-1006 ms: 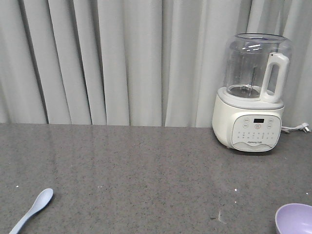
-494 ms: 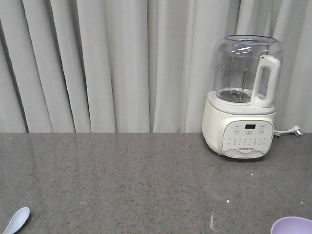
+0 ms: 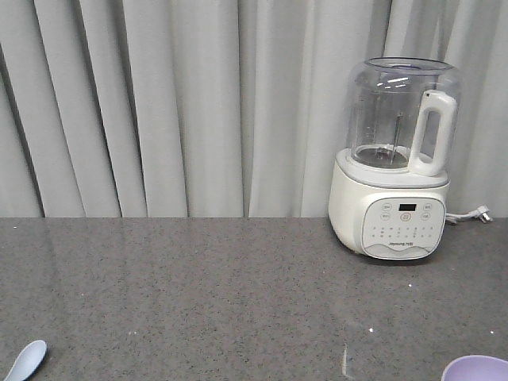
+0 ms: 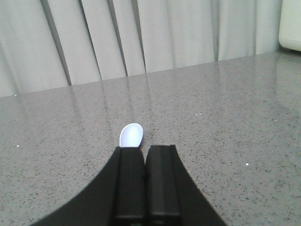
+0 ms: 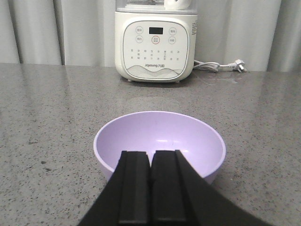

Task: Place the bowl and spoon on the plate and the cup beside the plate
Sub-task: 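Lower the left gripper over the spoon and right gripper over the bowl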

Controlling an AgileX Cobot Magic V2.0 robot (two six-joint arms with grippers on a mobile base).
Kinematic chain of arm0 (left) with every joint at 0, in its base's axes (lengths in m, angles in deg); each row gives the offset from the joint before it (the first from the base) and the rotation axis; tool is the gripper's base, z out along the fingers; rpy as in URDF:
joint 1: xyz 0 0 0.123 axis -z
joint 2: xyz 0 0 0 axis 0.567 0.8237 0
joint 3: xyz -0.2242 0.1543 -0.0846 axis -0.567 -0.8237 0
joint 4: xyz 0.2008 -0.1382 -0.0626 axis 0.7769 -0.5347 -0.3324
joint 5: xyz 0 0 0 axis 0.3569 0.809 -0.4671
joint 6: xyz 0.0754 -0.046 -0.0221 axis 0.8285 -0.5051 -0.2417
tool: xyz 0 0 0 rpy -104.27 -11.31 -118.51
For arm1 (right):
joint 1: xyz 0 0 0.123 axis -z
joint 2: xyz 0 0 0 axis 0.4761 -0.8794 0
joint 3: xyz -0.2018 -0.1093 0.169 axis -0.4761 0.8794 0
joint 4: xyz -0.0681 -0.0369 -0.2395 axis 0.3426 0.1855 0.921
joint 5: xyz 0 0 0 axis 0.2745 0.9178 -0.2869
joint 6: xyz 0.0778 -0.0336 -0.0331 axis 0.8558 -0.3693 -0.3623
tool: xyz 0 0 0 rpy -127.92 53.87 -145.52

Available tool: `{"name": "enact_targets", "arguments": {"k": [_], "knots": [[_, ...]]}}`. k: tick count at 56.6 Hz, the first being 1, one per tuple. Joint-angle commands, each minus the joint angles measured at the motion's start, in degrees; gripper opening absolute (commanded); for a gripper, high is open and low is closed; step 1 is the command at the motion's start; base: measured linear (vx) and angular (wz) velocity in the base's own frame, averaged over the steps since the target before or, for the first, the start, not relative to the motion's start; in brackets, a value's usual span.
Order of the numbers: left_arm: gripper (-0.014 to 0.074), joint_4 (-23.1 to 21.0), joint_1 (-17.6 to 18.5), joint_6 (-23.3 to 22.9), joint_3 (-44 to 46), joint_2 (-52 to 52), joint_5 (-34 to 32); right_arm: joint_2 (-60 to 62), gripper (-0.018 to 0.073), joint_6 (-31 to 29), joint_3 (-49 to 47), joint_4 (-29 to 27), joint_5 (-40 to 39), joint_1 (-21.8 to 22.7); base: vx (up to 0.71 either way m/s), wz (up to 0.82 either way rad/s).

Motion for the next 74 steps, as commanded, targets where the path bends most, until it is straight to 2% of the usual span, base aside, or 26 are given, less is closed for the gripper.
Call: {"name": "enact_targets", "arguments": {"k": [1,24,25,26,33,37,40,47,53,64,74], "knots": [[-0.0006,-0.12,0.00,-0.15,1.51,-0.96,-4.43,0.22,-0.0006,-0.34,0.14,0.29,-5.17,0.10,0.00,0.00],[-0.0006,-0.07,0.00,-0.10,2.08,-0.96,-5.87,0.22,-0.0006,-0.33,0.14,0.29,-5.51,0.10,0.00,0.00],[-0.0006,-0.07,0.00,-0.10,2.15,-0.96,-6.64,0.22,-0.0006,-0.33,0.14,0.29,-5.65,0.10,0.00,0.00],[-0.0006,-0.19,0.00,-3.98,2.14,-0.96,-14.85,0.22,-0.0006,-0.33,0.14,0.29,-7.17,0.10,0.00,0.00],[-0.0006,-0.54,0.00,-10.73,2.45,-0.96,-24.28,0.22,-0.0006,-0.33,-0.03,0.29,-15.88,0.10,0.00,0.00],[-0.0006,-0.54,0.00,-13.18,4.82,-0.87,-23.24,0.22,-0.0006,-0.33,-0.16,0.29,-24.44,0.10,0.00,0.00],[-0.0006,-0.19,0.00,-13.17,8.25,-0.89,-20.43,0.22,-0.0006,-0.33,-1.67,0.23,-26.75,0.10,0.00,0.00],[-0.0006,0.00,0.00,-11.53,18.46,1.13,-11.79,-0.35,-0.0006,-0.40,-10.33,0.29,-19.18,0.10,0.00,0.00],[-0.0006,0.00,0.00,-8.21,27.48,9.27,-7.00,-5.53,-0.0006,-2.19,-19.15,0.61,-14.30,0.10,0.00,0.00],[-0.0006,-0.05,0.00,-8.02,40.04,29.05,-6.23,-24.51,-0.0006,-2.89,-33.47,0.61,-13.95,0.10,0.00,0.00],[-0.0005,-0.06,0.00,-8.09,41.50,37.73,-7.31,-32.74,-0.0006,-2.83,-35.94,0.29,-13.70,0.10,0.00,0.00]]}}
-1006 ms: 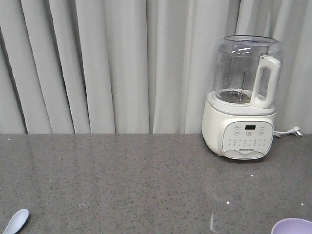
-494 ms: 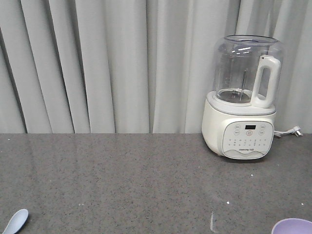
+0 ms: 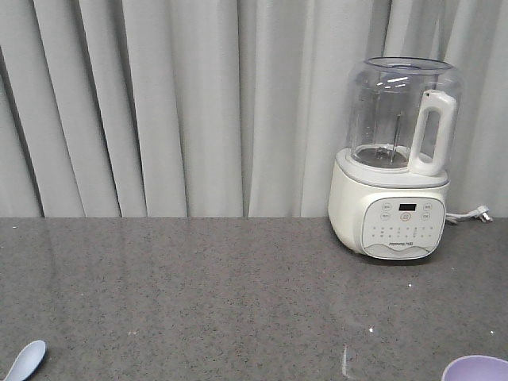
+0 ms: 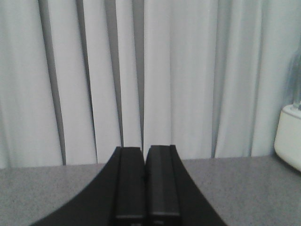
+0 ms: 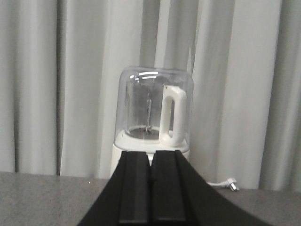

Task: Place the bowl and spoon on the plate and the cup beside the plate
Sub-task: 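Lower the left gripper over the spoon and right gripper over the bowl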

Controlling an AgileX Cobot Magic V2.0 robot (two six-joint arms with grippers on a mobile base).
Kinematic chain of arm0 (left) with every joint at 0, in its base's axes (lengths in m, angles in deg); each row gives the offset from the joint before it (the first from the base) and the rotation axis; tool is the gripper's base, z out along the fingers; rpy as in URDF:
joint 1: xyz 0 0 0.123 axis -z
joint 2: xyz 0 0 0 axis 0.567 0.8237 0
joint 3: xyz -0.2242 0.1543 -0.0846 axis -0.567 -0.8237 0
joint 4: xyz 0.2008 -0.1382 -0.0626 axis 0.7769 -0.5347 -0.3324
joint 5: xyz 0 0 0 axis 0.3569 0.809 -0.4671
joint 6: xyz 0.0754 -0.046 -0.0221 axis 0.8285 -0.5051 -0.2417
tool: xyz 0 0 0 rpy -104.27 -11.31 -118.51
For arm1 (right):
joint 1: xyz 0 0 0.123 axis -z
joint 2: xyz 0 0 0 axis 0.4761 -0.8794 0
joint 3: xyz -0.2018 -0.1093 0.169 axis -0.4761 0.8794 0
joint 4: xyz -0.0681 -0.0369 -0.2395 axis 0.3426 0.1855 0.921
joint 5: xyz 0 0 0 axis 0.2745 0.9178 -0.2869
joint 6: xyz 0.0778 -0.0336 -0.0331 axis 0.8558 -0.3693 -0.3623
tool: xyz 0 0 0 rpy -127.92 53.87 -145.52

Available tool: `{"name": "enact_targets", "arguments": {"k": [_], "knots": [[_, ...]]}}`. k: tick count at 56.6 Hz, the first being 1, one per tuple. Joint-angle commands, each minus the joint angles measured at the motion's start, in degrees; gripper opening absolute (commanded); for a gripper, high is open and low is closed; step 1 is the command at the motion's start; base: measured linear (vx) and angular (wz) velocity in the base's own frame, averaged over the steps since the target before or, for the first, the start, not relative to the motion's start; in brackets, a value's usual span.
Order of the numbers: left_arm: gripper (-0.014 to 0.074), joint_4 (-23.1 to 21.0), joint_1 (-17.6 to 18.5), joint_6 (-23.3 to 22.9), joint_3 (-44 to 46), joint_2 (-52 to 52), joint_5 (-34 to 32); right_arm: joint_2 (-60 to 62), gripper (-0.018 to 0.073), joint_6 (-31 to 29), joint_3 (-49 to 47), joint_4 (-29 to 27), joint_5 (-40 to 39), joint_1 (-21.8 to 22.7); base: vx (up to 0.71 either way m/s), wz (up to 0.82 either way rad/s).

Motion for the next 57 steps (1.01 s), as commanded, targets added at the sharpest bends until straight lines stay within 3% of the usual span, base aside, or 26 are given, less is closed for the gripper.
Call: {"name": "enact_targets", "arguments": {"k": [1,8,14,19,32,37,42,49,57], "knots": [[-0.0003,-0.11,0.00,0.00,2.07,2.24,-5.07,-2.32,-0.0006,-0.45,-2.30,0.29,-4.03,0.10,0.00,0.00],[0.0021,-0.11,0.00,0.00,2.07,2.60,-5.47,-2.71,0.0012,-0.79,-2.30,0.29,-3.63,0.10,0.00,0.00],[0.0095,-0.11,0.04,0.00,2.07,2.60,-5.88,-2.71,0.0079,-0.90,-2.30,0.61,-3.57,0.10,0.00,0.00],[0.0200,-0.11,0.04,0.00,2.07,2.60,-5.92,-2.71,0.0197,-0.90,-2.30,0.61,-3.57,0.10,0.00,0.00],[0.0517,-0.11,0.04,0.00,2.07,2.60,-5.92,-2.71,0.0629,-0.91,-2.30,0.61,-4.74,0.10,0.00,0.00],[0.0571,-0.11,0.04,0.00,2.07,2.60,-5.92,-2.71,0.0710,-0.91,-2.30,0.29,-5.15,0.10,0.00,0.00],[0.0573,-0.11,0.04,0.00,2.07,2.60,-6.18,-2.71,0.0722,-0.12,-2.30,-0.34,-5.00,0.10,0.00,0.00],[0.0573,-0.11,0.04,0.00,2.07,2.60,-6.23,-4.42,0.0692,4.08,-7.08,-5.92,9.04,0.18,0.00,0.00],[0.0573,-0.11,0.04,0.00,2.07,2.60,-6.23,-15.12,0.0666,10.83,-18.45,-5.03,28.80,0.18,0.00,0.00]]}}
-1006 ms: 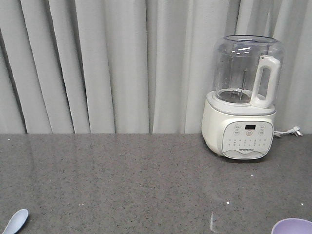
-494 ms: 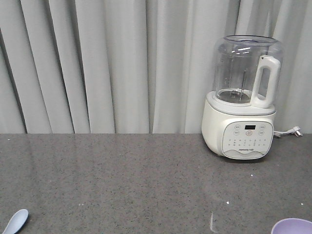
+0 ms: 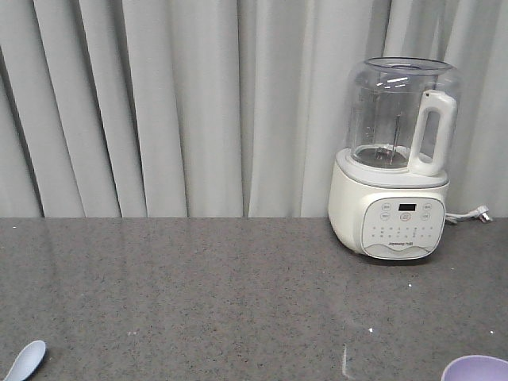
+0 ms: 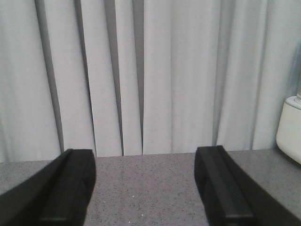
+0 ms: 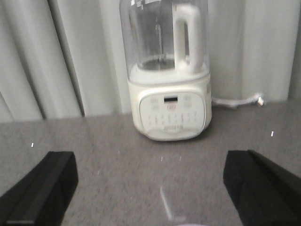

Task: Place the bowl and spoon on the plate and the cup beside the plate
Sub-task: 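Lower the left gripper over the spoon and right gripper over the bowl, then close the left gripper on the spoon handle, right on the bowl rim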

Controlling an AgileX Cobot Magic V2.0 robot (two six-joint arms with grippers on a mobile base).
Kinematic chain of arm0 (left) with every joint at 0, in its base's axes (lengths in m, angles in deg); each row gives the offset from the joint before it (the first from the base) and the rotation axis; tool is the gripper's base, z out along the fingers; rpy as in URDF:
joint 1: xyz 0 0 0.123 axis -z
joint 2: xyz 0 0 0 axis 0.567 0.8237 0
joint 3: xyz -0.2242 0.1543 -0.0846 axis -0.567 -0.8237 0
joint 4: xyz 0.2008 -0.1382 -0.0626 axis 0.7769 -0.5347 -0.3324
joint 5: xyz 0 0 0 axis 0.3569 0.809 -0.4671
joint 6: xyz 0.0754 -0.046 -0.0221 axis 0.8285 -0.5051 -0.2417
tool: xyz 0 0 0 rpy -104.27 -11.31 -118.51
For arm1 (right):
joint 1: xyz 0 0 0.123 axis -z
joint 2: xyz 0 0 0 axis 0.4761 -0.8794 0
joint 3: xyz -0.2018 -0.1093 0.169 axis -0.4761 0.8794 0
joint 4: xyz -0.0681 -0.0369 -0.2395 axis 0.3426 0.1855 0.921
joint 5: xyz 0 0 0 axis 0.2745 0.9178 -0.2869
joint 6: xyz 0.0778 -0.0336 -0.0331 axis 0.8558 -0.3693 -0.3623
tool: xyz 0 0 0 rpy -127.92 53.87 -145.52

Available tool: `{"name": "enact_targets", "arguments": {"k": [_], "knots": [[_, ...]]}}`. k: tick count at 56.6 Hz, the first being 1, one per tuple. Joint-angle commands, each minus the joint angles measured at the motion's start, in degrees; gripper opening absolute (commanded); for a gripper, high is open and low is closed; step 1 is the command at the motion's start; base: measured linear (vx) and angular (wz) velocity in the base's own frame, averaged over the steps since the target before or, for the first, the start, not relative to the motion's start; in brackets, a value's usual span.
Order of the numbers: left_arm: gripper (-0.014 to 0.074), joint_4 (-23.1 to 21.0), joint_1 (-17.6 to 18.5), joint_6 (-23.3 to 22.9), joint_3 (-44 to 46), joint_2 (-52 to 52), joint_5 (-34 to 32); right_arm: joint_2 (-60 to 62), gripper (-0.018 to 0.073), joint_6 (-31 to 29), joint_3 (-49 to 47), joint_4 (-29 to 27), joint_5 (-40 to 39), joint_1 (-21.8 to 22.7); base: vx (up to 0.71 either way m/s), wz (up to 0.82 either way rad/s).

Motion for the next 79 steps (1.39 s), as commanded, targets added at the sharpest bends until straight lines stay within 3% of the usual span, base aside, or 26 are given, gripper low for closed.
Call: {"name": "enact_targets", "arguments": {"k": [1,6,12,24,29,44,57,68,79], "knots": [[0.0573,-0.11,0.04,-0.04,2.01,0.05,-5.06,-7.01,0.0664,4.11,-7.90,0.52,6.76,0.18,0.00,0.00],[0.0573,-0.11,0.04,-0.04,2.01,0.05,-5.00,-16.04,0.0648,6.42,-14.87,1.09,17.02,0.18,0.00,0.00],[0.0573,-0.11,0.04,-0.04,2.01,0.05,-4.70,-24.55,0.0622,6.42,-20.56,3.80,23.67,0.18,0.00,0.00],[0.0573,-0.11,0.48,-0.04,2.01,0.00,-3.04,-29.92,0.0595,12.11,-21.84,15.03,28.32,0.18,0.00,0.00],[0.0573,-0.05,1.45,0.02,2.01,0.00,-2.49,-30.30,0.0594,12.40,-21.78,17.20,29.93,0.39,0.00,0.00],[0.0573,-0.05,1.82,0.02,2.01,0.00,-2.07,-30.37,0.0594,10.23,-21.05,12.38,30.67,12.53,0.00,0.00],[0.0573,-0.10,1.88,0.02,2.01,0.00,-1.64,-30.37,0.0594,8.27,-17.24,10.58,28.16,12.67,0.00,0.00],[0.0573,0.00,1.76,0.02,2.13,1.22,4.32,-30.04,0.0594,5.82,-17.36,9.81,26.76,12.67,0.00,0.00],[0.0573,1.86,1.57,-0.34,10.73,11.92,20.14,-30.04,0.0594,3.78,-17.36,8.51,26.21,12.67,0.00,0.00]]}}
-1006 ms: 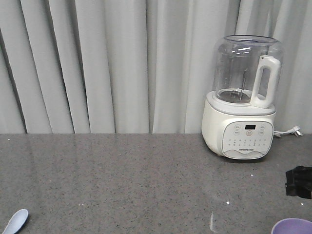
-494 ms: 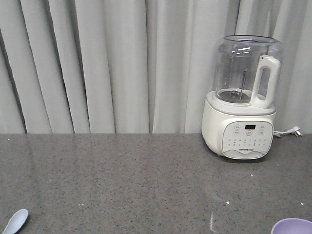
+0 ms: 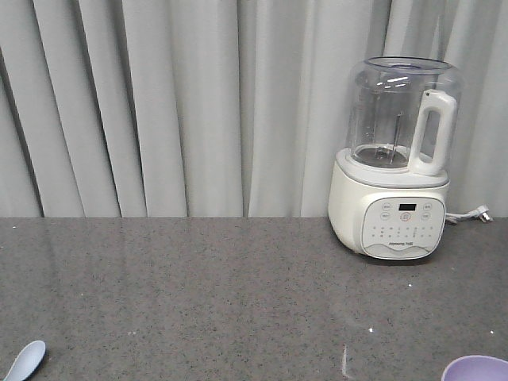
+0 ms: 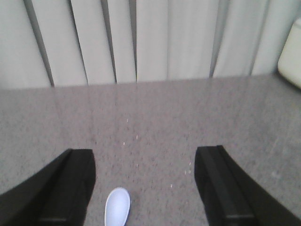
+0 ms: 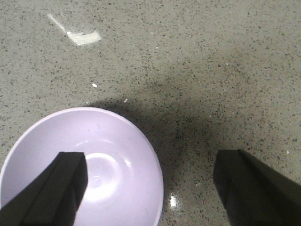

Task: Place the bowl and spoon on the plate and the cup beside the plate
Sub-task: 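Close the left gripper on the spoon handle, right on the bowl rim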

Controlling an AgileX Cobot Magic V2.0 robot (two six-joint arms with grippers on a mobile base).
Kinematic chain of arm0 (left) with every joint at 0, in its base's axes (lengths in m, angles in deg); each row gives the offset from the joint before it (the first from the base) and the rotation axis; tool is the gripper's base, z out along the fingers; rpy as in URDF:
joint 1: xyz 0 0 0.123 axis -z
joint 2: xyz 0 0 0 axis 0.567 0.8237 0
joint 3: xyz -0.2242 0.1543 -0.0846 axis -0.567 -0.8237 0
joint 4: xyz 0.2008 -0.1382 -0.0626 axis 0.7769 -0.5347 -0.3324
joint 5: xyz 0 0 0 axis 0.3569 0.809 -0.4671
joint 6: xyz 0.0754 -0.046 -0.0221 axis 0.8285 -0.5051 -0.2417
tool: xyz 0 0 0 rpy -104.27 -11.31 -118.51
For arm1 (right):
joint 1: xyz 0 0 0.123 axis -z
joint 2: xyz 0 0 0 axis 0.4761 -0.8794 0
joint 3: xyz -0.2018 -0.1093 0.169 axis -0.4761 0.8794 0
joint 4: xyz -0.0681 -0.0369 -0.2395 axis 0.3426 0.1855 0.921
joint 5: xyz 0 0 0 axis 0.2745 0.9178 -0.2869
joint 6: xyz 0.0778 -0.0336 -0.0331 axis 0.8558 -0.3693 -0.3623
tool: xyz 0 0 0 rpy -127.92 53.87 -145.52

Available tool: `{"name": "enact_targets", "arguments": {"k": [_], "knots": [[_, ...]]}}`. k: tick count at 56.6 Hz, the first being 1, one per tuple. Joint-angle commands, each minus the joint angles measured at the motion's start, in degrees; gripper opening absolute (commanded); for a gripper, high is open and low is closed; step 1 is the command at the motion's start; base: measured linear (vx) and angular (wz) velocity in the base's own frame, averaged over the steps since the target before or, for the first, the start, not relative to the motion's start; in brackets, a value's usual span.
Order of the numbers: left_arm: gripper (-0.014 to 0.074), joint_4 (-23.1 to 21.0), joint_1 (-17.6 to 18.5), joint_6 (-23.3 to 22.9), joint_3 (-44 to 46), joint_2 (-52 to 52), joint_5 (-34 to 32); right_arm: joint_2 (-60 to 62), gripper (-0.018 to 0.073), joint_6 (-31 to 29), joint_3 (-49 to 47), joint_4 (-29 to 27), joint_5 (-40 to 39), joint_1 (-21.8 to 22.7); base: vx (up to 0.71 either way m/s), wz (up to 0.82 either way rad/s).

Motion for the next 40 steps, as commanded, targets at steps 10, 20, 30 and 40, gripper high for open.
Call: {"name": "enact_targets", "arguments": {"k": [10,20,30,40], "knots": [[0.0573,9.59,0.06,-1.50,15.24,17.00,22.08,1.40,0.0592,-1.08,-1.62,-0.31,-3.42,0.28,0.00,0.00],[0.0573,15.07,-0.16,-2.12,18.08,28.09,30.70,1.40,0.0592,-1.54,-1.62,-1.62,-3.97,0.28,0.00,0.00],[0.0573,14.24,-2.43,-2.06,18.08,35.24,31.39,1.40,0.0592,-3.11,-1.62,-3.17,-4.04,0.28,0.00,0.00],[0.0573,8.76,-2.61,1.89,18.09,36.95,28.63,1.40,0.0592,-3.17,-1.62,-4.19,-4.63,0.28,0.00,0.00]]}}
